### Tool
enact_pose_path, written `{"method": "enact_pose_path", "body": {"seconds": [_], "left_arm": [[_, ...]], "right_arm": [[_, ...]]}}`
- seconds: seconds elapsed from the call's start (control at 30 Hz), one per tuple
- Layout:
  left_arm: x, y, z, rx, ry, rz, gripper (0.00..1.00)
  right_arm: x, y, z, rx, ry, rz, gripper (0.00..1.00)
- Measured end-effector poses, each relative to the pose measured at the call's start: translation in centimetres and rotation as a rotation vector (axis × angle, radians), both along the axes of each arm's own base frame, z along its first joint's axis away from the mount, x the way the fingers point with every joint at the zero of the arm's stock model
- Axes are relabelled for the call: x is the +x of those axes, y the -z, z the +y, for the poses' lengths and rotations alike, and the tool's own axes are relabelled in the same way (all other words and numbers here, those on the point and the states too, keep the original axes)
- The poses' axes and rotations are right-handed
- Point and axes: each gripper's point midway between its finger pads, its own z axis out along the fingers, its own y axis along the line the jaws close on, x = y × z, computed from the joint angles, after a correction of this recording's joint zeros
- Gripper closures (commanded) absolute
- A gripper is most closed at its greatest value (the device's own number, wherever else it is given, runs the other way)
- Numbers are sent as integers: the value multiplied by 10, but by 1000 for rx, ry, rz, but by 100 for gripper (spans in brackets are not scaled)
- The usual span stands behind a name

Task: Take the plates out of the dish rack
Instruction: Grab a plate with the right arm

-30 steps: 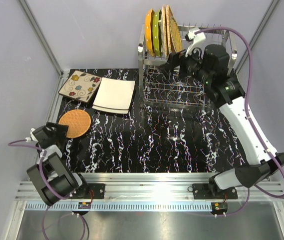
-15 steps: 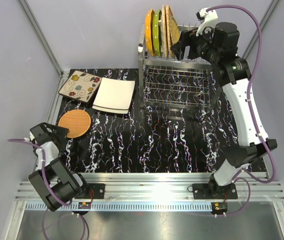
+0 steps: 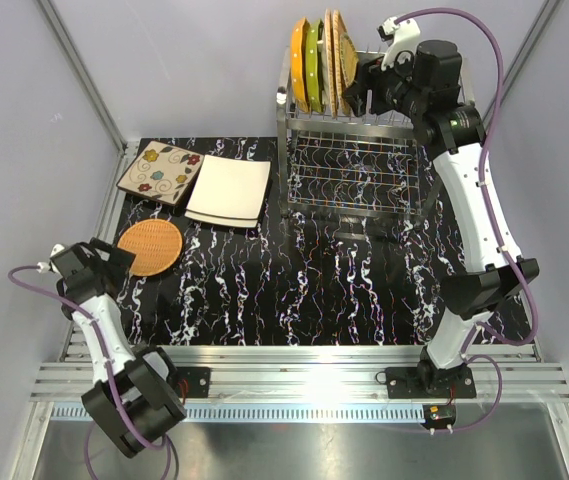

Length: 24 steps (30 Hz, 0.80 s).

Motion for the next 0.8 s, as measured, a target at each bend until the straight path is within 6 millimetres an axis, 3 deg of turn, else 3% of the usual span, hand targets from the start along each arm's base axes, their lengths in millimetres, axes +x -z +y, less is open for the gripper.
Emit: {"method": "enact_pose_path", "body": {"seconds": [0.57,0.8], "left_arm": [[11,-37,-28,20,203,-140,1],[16,-60,-38,55,276,-225,1]], "right_arm": [[9,-7,-6,-32,22,-69,46],[23,9,-2,-41,21,-44,47]]}}
